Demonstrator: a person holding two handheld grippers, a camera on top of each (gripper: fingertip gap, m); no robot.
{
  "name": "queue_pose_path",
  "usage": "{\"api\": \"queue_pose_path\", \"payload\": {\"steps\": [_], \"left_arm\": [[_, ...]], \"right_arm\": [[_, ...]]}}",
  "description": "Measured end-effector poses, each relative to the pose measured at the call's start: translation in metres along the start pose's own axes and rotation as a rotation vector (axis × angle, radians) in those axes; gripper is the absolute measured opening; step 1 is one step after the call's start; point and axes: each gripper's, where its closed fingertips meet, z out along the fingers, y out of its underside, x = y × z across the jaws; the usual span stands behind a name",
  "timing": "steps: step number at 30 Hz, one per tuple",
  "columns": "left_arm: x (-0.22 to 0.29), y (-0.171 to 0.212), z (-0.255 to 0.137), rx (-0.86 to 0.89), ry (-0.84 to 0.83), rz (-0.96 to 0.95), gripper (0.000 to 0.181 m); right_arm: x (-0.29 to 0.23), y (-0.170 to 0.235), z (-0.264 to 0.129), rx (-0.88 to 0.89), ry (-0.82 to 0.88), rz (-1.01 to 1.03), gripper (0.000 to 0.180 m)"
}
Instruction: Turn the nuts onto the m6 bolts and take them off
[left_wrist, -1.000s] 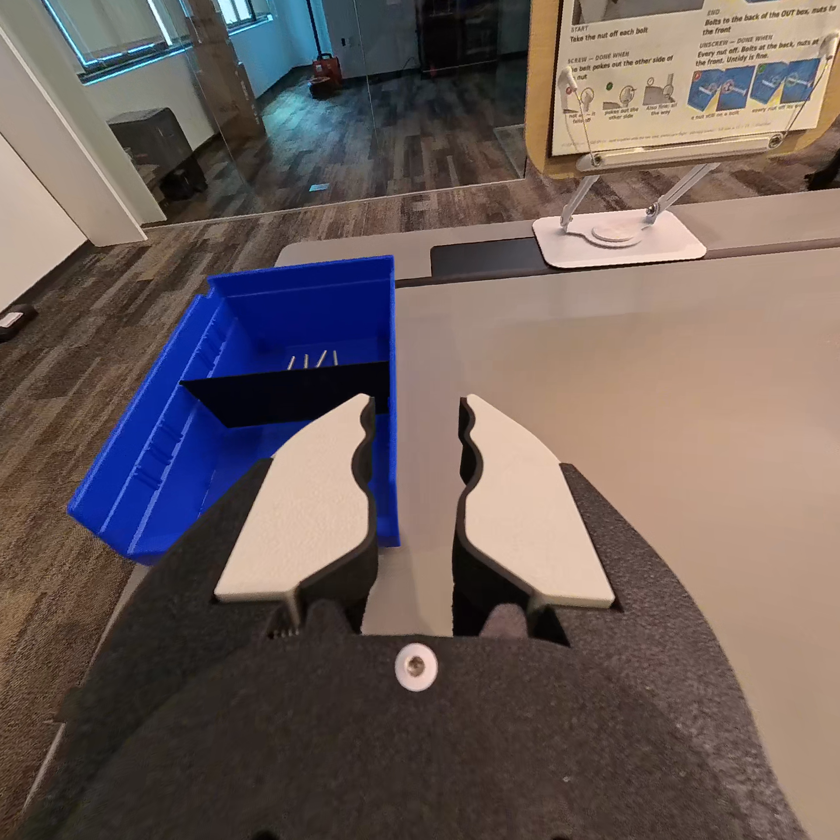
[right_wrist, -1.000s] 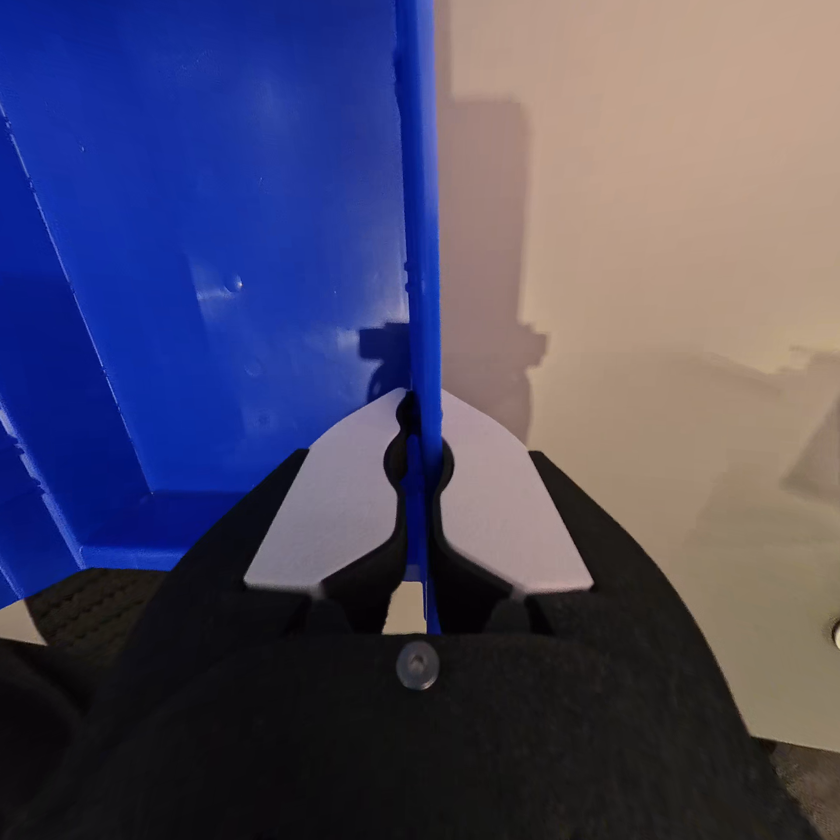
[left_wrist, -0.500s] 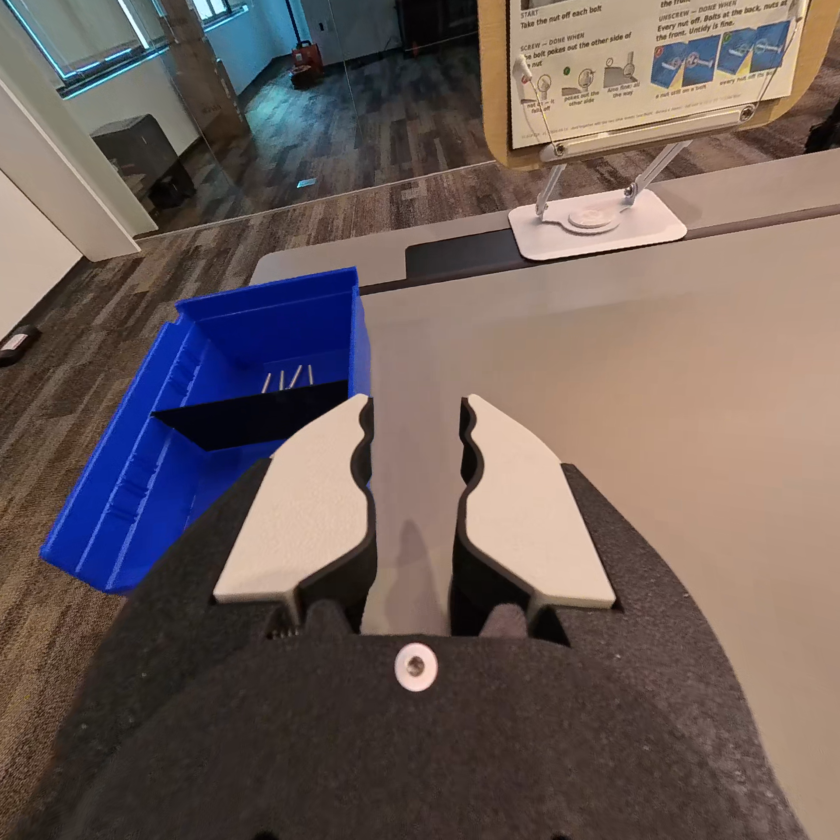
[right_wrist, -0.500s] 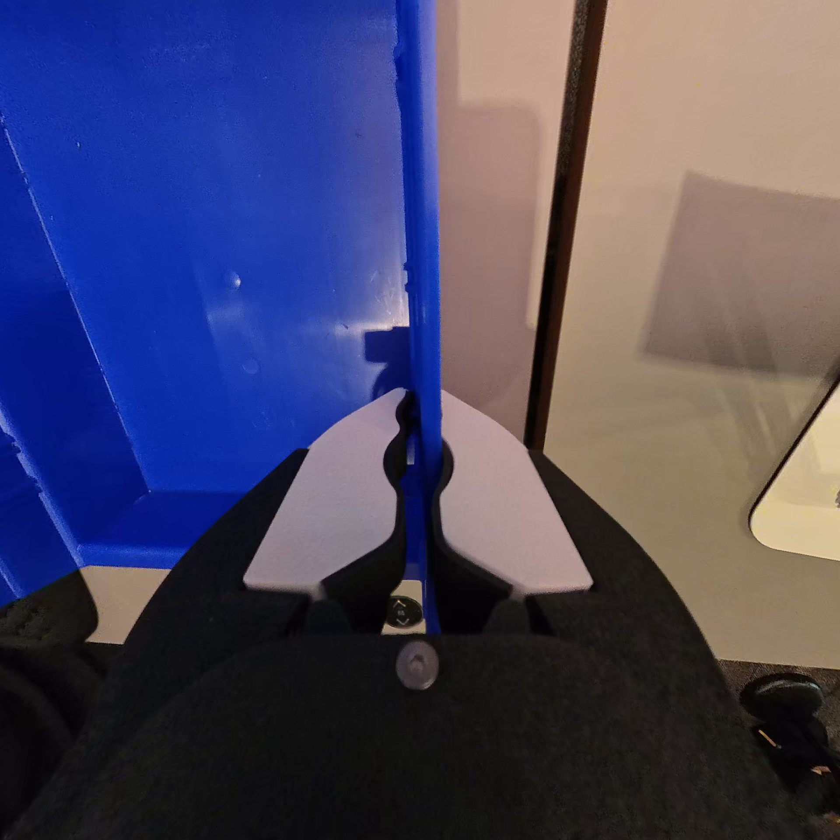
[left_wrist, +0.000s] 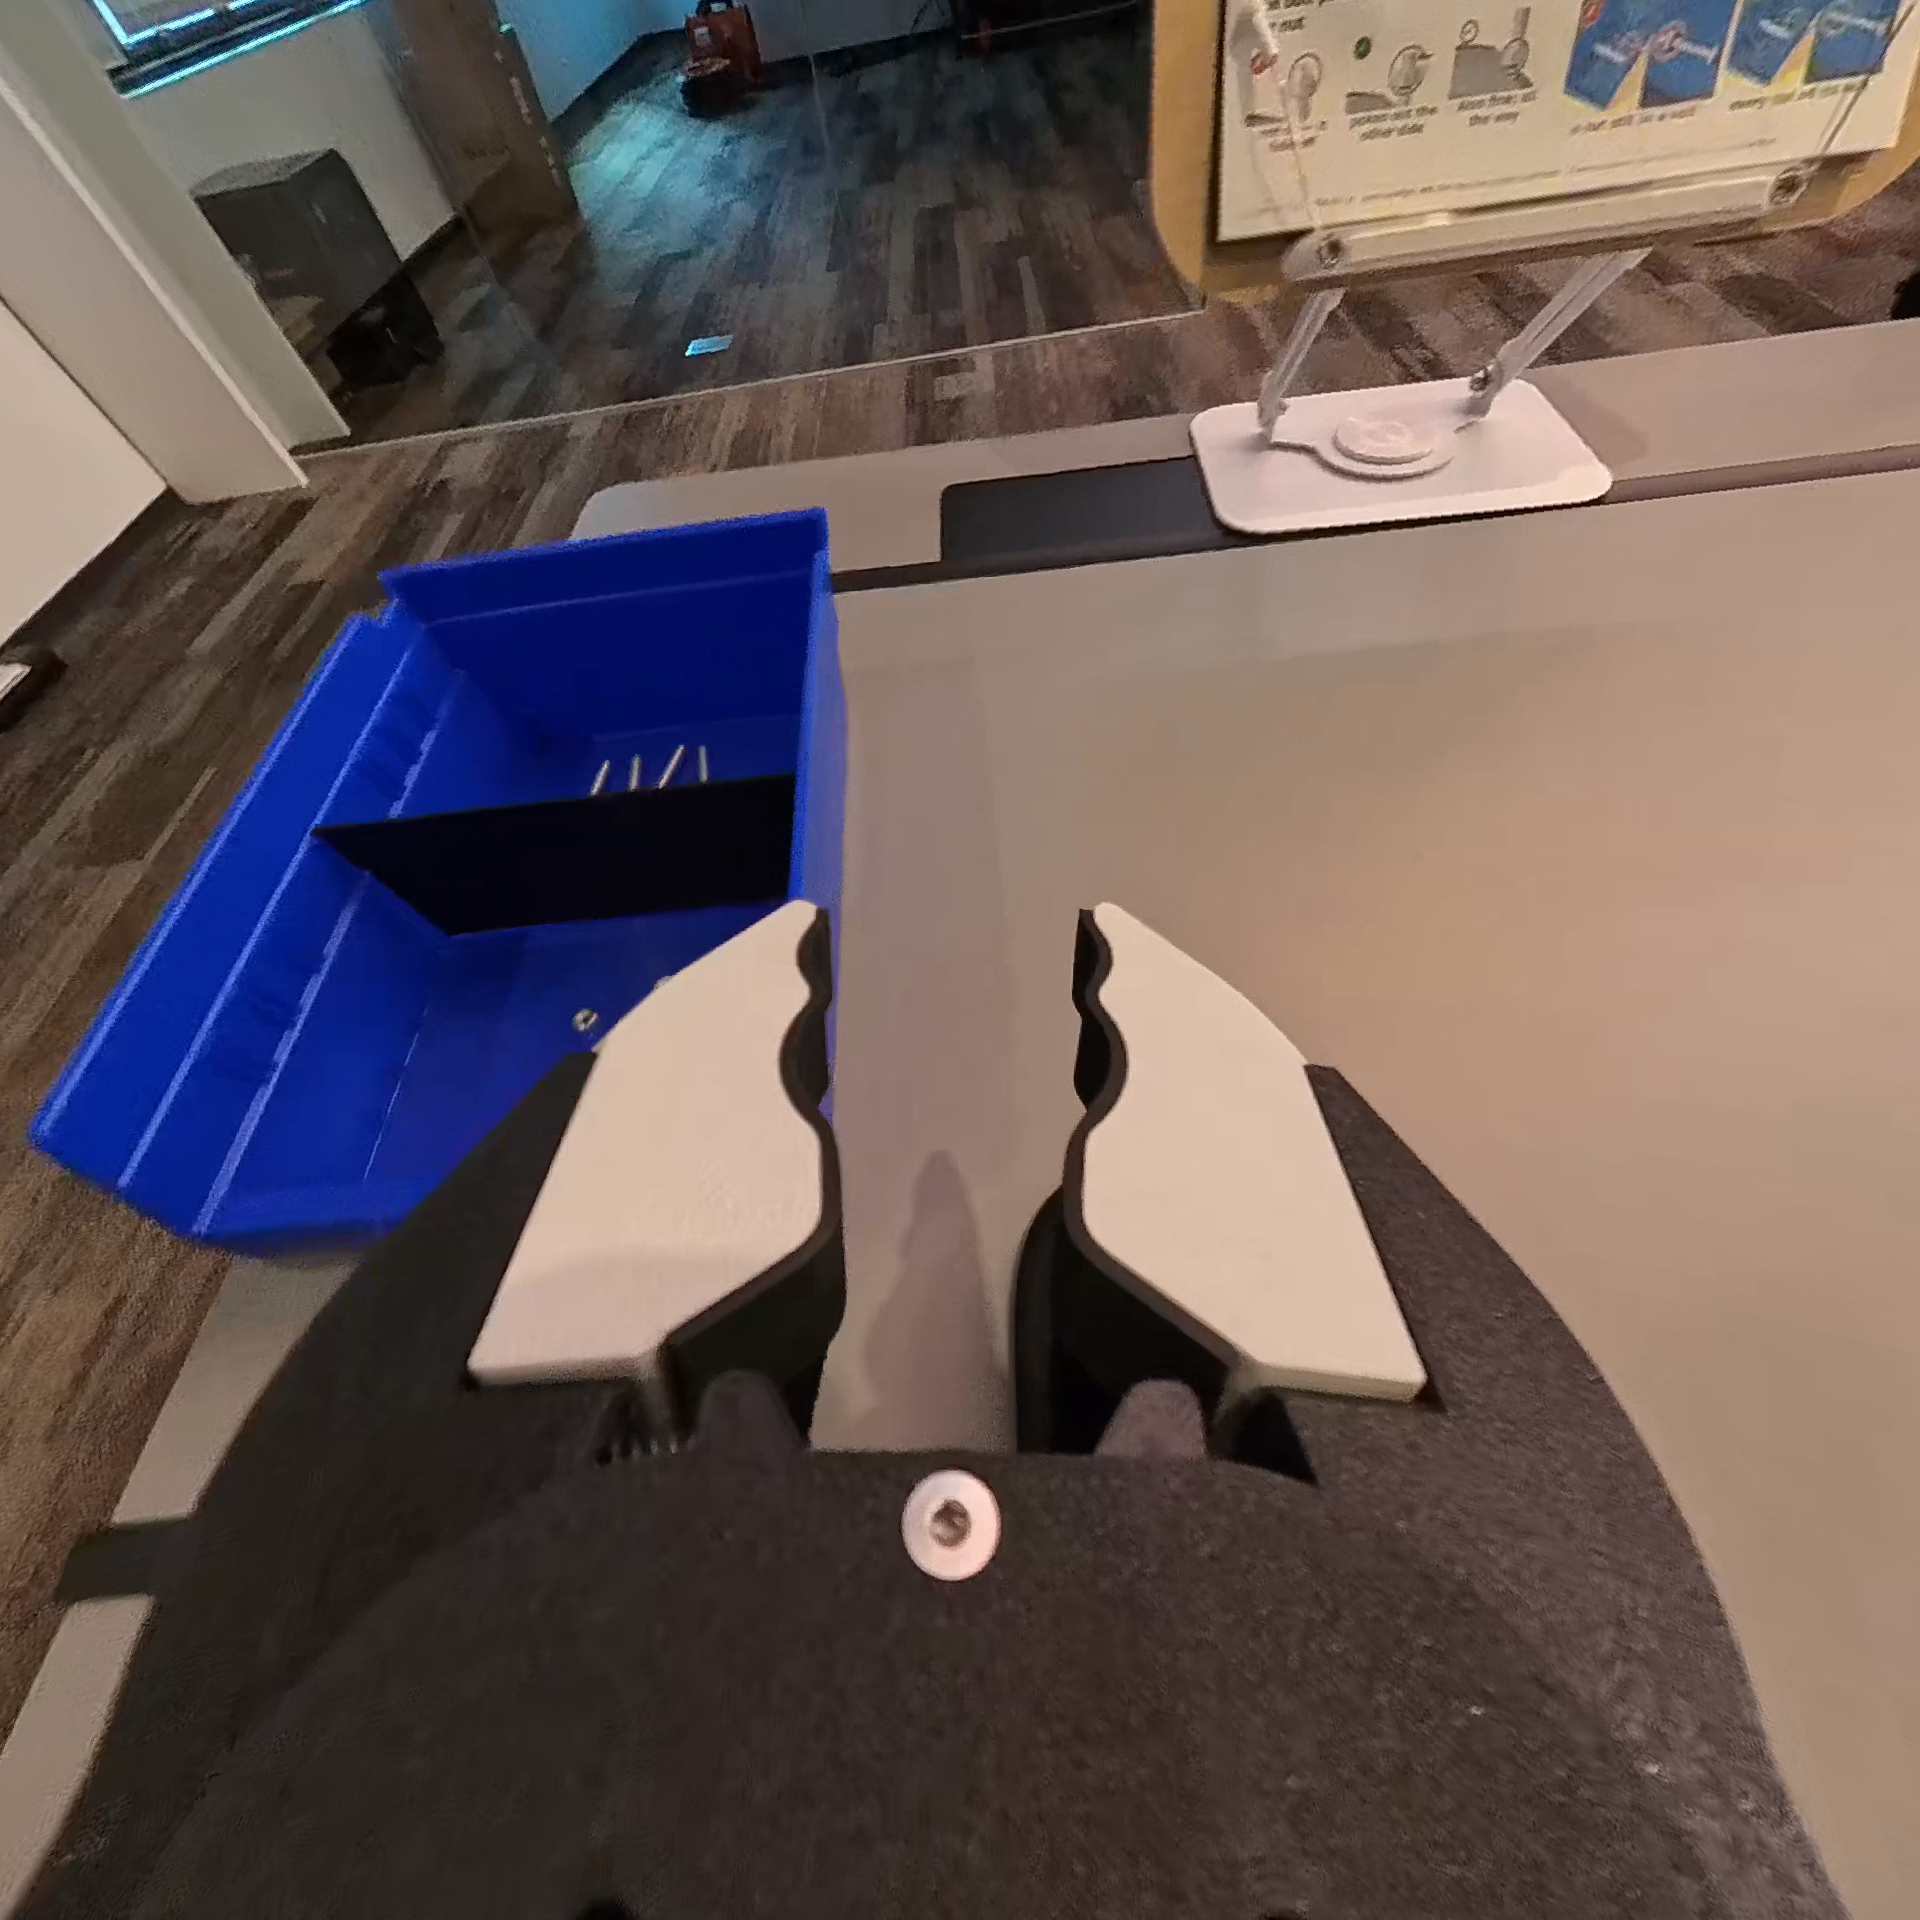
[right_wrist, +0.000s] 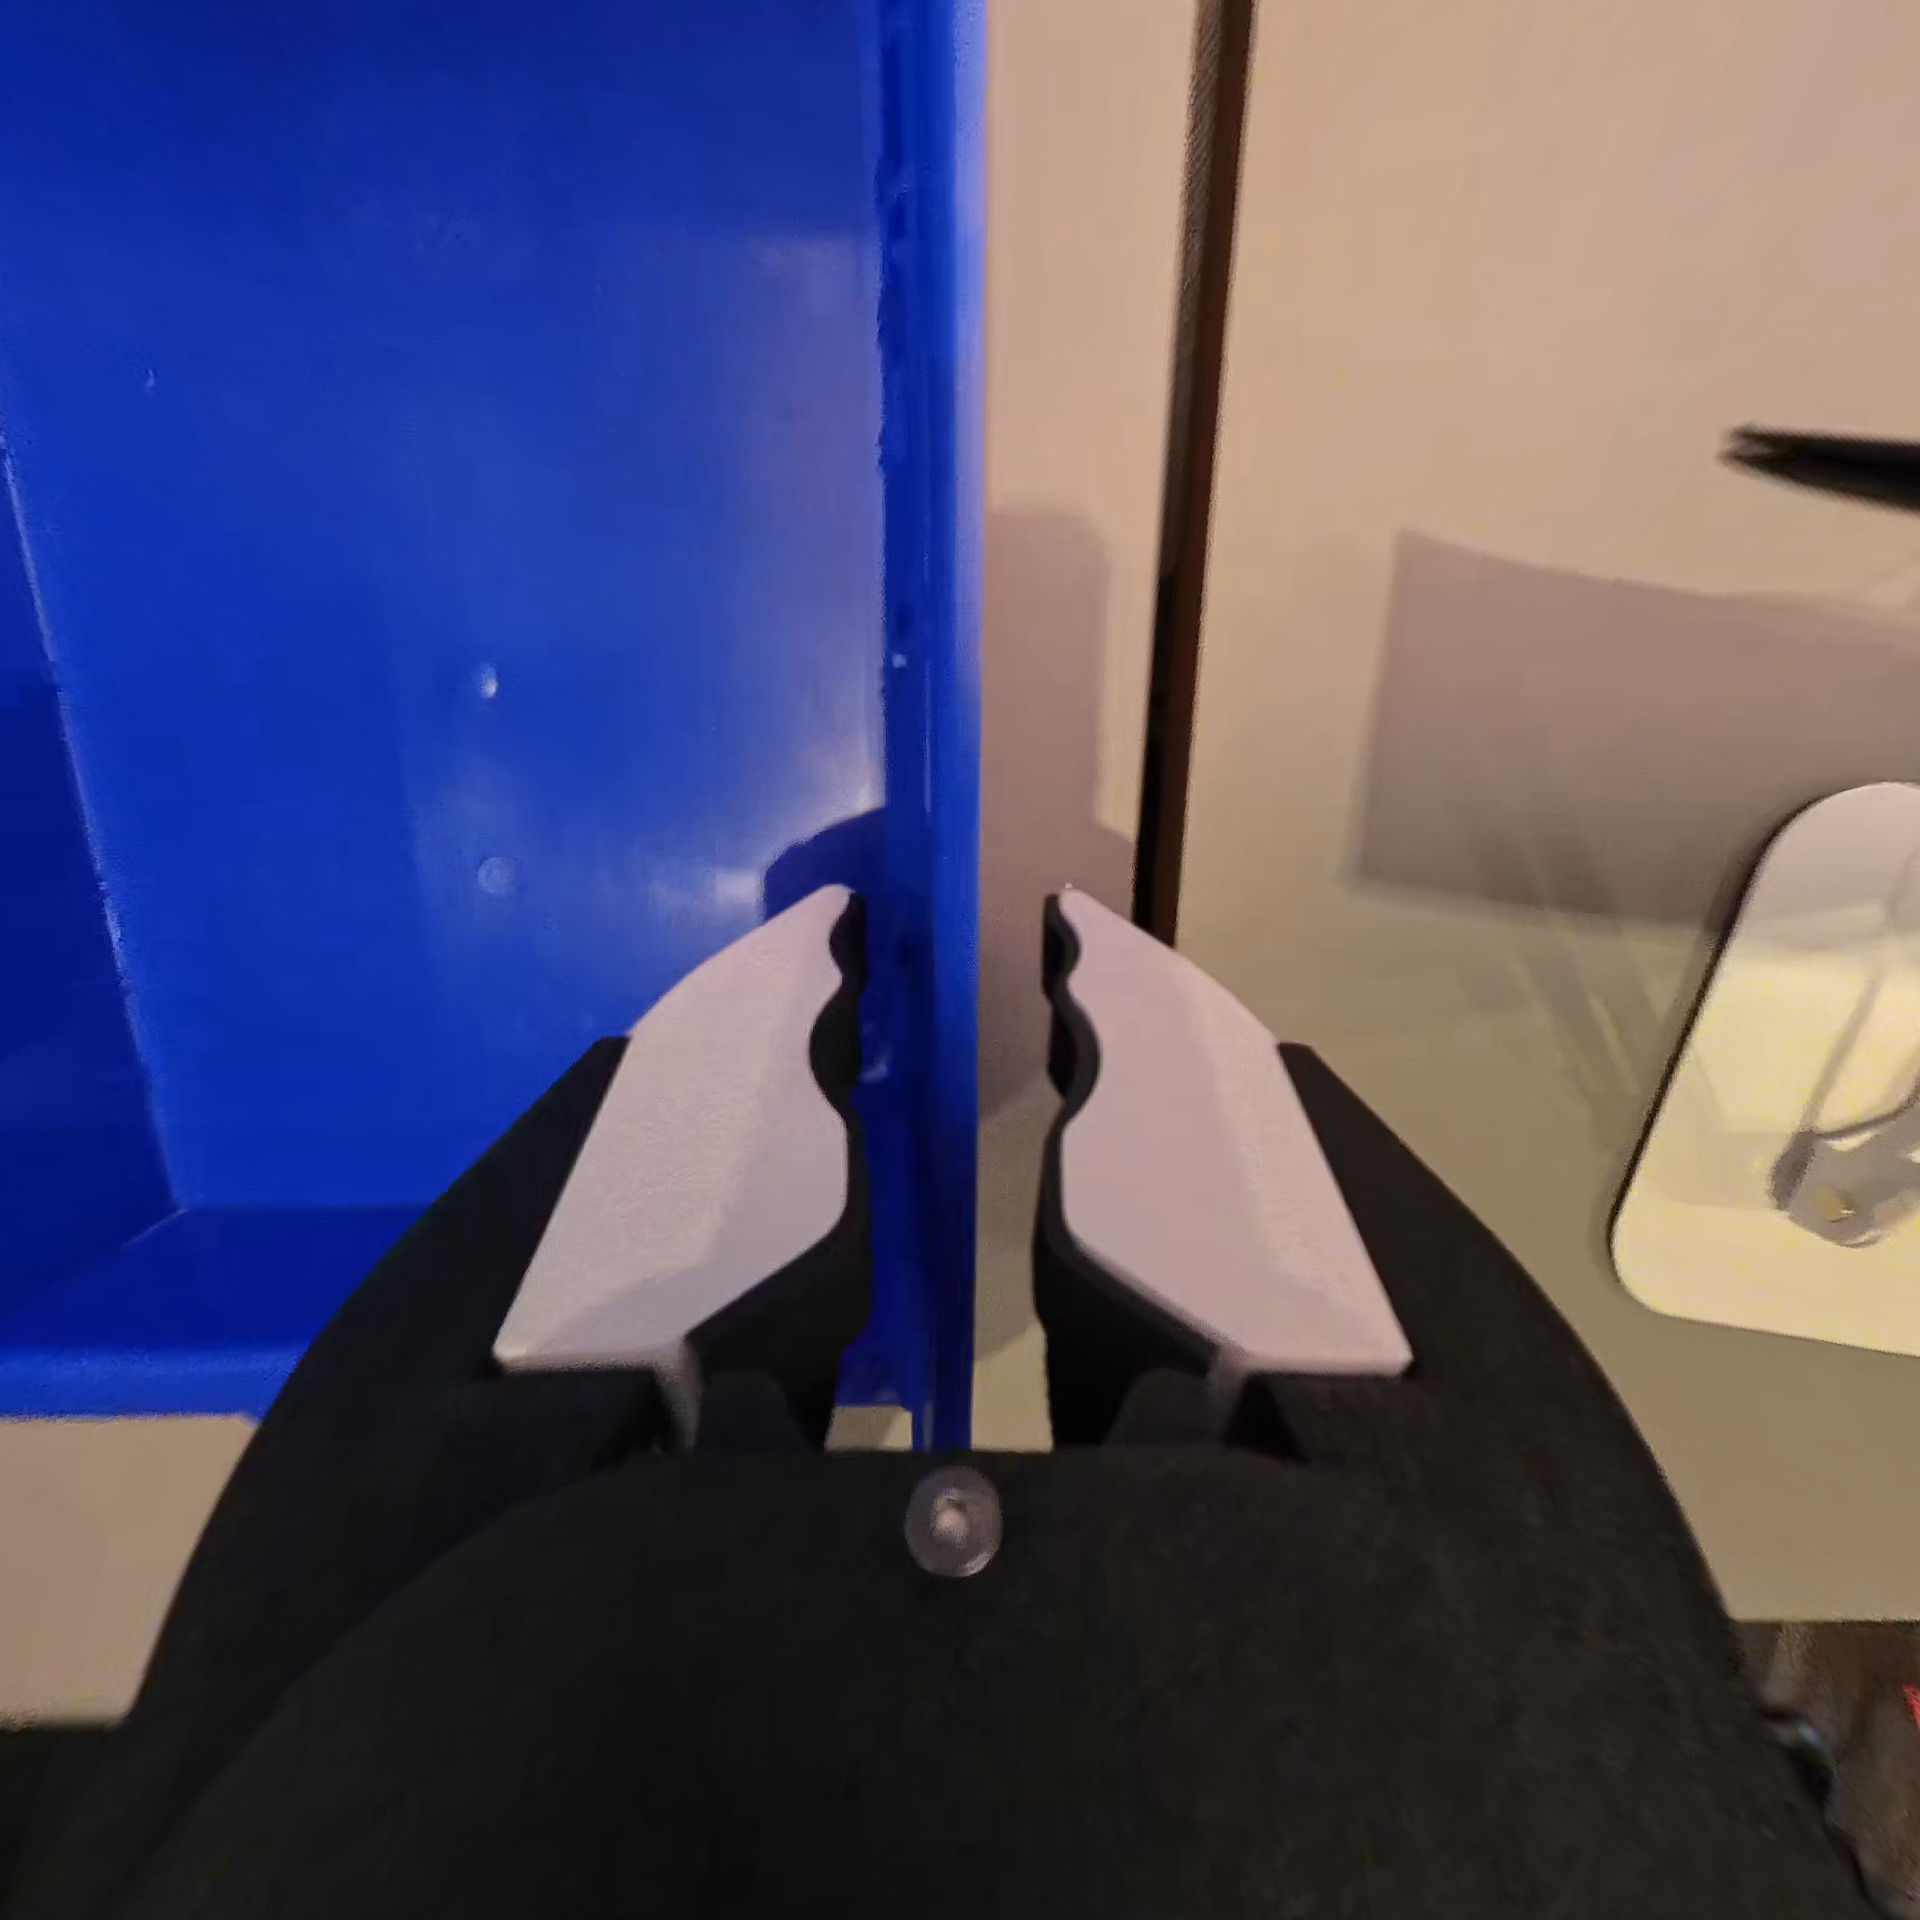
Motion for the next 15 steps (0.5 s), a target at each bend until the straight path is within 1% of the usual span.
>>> {"api": "queue_pose_path", "payload": {"steps": [3,4,5,6,7,8,10,12,13,15], "left_arm": [[-0.017,0.018,-0.010,-0.021,-0.007,-0.042,0.049],[-0.025,0.020,-0.014,-0.022,-0.008,-0.060,0.050],[-0.034,0.016,-0.018,-0.017,0.000,-0.074,0.050],[-0.042,0.002,-0.023,-0.003,0.022,-0.084,0.049],[-0.050,-0.023,-0.030,0.028,0.047,-0.083,0.049],[-0.057,-0.057,-0.037,0.078,0.065,-0.067,0.048],[-0.063,-0.137,-0.050,0.179,0.107,-0.025,0.048],[-0.051,-0.212,-0.056,0.245,0.188,-0.005,0.051],[-0.041,-0.244,-0.055,0.261,0.222,-0.001,0.057],[-0.018,-0.294,-0.048,0.278,0.269,-0.006,0.068]], "right_arm": [[0.003,-0.014,-0.022,0.242,0.075,0.019,0.046],[0.000,-0.017,-0.035,0.311,0.085,0.035,0.047],[-0.003,-0.021,-0.051,0.372,0.099,0.042,0.048],[-0.008,-0.028,-0.072,0.430,0.112,0.037,0.049],[-0.017,-0.039,-0.097,0.487,0.125,0.025,0.050],[-0.028,-0.055,-0.128,0.550,0.140,0.007,0.052],[-0.063,-0.096,-0.203,0.727,0.159,-0.036,0.054],[-0.116,-0.135,-0.278,0.921,0.127,-0.082,0.057],[-0.147,-0.152,-0.311,1.008,0.102,-0.115,0.059],[-0.200,-0.179,-0.363,1.180,0.107,-0.155,0.066]]}}
